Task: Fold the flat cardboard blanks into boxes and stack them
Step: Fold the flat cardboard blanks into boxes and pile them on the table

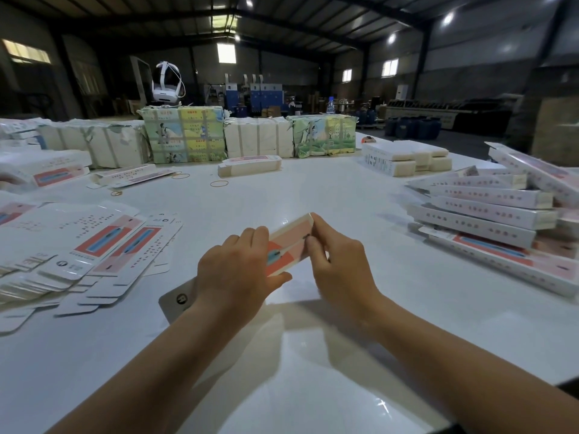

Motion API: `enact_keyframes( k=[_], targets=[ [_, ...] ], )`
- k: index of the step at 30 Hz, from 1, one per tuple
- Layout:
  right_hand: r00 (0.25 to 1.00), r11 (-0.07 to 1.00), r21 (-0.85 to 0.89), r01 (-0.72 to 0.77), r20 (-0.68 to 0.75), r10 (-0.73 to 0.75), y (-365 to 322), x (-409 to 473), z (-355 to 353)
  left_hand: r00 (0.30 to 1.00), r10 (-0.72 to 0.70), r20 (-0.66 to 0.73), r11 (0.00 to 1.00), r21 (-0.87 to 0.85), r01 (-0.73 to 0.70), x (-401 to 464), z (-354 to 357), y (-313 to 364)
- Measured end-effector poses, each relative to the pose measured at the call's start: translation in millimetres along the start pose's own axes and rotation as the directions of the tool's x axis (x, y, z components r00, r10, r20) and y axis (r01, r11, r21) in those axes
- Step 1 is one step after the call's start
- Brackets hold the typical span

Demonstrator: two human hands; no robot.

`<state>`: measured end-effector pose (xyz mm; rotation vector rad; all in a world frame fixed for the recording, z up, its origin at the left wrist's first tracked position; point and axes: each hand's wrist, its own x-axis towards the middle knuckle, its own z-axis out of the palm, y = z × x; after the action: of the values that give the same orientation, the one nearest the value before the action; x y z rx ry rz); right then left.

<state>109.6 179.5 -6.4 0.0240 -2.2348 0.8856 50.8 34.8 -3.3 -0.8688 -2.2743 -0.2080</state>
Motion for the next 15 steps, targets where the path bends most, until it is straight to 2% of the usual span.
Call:
enact_keyframes(
  k=[5, 7, 10, 13, 15],
  targets=[
    [0.995, 0.999, 0.029, -0.035, 0.089, 0.033, 0.4, -2.4, 6.0, 0.998, -0.031, 0.046, 1.0, -0.001, 0.031, -0.3, 6.9, -13.1],
    [0.991, 0.999, -0.046, -0.013, 0.133, 0.019, 1.2, -1.6, 8.6, 0.994, -0.078, 0.08, 0.995, -0.055, 0.083, -0.8, 9.5, -19.1],
    [0.963, 0.935, -0.304, 0.183, 0.248, -0.107, 6.7, 1.5, 7.0, 0.979, -0.086, 0.184, 0.977, -0.175, 0.119, -3.1, 8.9, -26.4],
    [0.874, 0.832, -0.375, 0.41, 0.421, -0.242, 15.9, 4.9, 0.4, 0.948, -0.029, 0.317, 0.954, -0.275, 0.121, -7.2, 17.8, -37.4],
    [0.836, 0.788, -0.384, 0.481, 0.473, -0.279, 19.8, 6.0, -2.0, 0.937, -0.002, 0.348, 0.946, -0.305, 0.115, -6.1, 23.8, -44.8]
  ],
)
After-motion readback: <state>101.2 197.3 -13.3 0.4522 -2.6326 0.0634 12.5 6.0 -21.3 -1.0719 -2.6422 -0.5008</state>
